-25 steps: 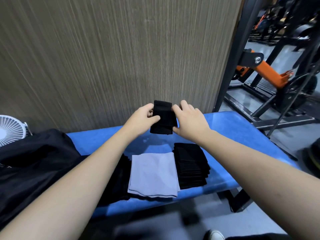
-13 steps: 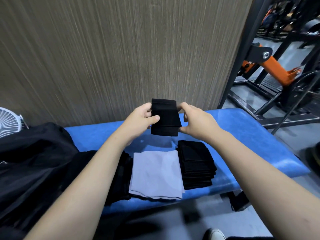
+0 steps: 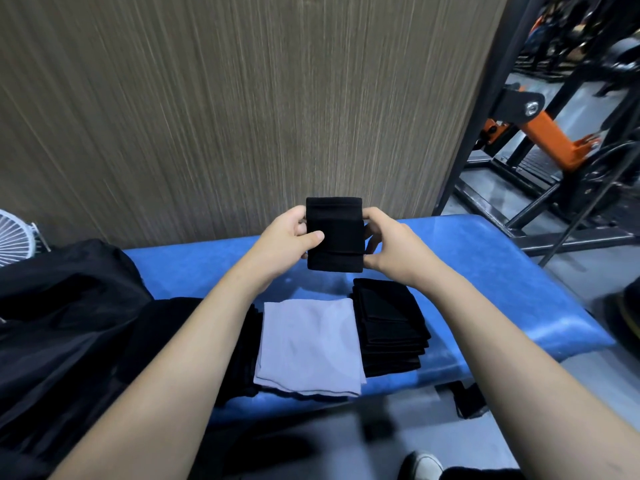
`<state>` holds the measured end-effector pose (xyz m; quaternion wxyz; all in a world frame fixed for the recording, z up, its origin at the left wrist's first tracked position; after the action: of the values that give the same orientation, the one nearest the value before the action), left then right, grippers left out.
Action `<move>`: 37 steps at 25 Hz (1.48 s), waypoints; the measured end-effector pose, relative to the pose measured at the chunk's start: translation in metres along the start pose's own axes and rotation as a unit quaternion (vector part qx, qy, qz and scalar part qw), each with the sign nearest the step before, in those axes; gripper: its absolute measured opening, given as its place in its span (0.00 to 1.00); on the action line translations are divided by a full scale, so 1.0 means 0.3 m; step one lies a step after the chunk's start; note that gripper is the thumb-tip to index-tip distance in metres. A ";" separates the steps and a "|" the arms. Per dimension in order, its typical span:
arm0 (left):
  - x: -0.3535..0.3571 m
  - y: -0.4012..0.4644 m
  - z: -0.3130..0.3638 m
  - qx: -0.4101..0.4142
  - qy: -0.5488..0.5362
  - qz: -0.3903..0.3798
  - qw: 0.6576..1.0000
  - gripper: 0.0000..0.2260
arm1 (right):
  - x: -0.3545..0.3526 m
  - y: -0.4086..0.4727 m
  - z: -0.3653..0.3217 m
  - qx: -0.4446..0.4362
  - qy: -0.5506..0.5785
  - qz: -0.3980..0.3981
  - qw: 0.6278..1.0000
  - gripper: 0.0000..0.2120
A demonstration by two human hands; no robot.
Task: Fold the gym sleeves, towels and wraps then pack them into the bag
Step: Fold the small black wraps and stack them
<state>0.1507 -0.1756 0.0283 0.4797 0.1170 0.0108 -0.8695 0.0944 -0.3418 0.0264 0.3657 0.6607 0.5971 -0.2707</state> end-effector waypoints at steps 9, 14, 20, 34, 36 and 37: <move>-0.002 0.006 -0.015 -0.012 0.073 0.053 0.996 0.11 | -0.005 -0.007 -0.029 0.007 0.252 -0.047 0.967 0.25; 0.022 0.014 -0.019 -0.008 0.029 0.031 0.999 0.16 | -0.004 -0.004 -0.014 0.022 0.288 -0.008 0.957 0.25; 0.011 -0.005 0.001 0.034 0.121 0.038 0.991 0.28 | -0.014 -0.018 0.004 0.022 0.259 0.025 0.965 0.30; 0.137 -0.051 0.068 0.053 0.193 -0.089 0.976 0.17 | -0.110 -0.148 0.035 0.097 0.098 -0.101 0.985 0.20; 0.181 -0.065 0.057 0.036 0.204 -0.117 0.971 0.16 | -0.113 -0.184 0.062 0.111 0.072 -0.136 0.982 0.19; 0.201 -0.070 0.047 0.030 0.217 -0.130 0.967 0.16 | -0.110 -0.198 0.075 0.116 0.060 -0.150 0.980 0.18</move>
<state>0.0993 -0.2163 0.0273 0.3452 0.3150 0.1039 -0.8780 0.0328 -0.3782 0.0298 0.2047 0.6164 0.6750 -0.3499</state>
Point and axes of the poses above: each hand's wrist, its own y-axis towards the middle knuckle, its own x-axis out of the palm, z = x × y, the point moved 7 cm from there along y, towards the middle knuckle, and after that the axes turned 6 degrees about -y, right-handed, at the moved point
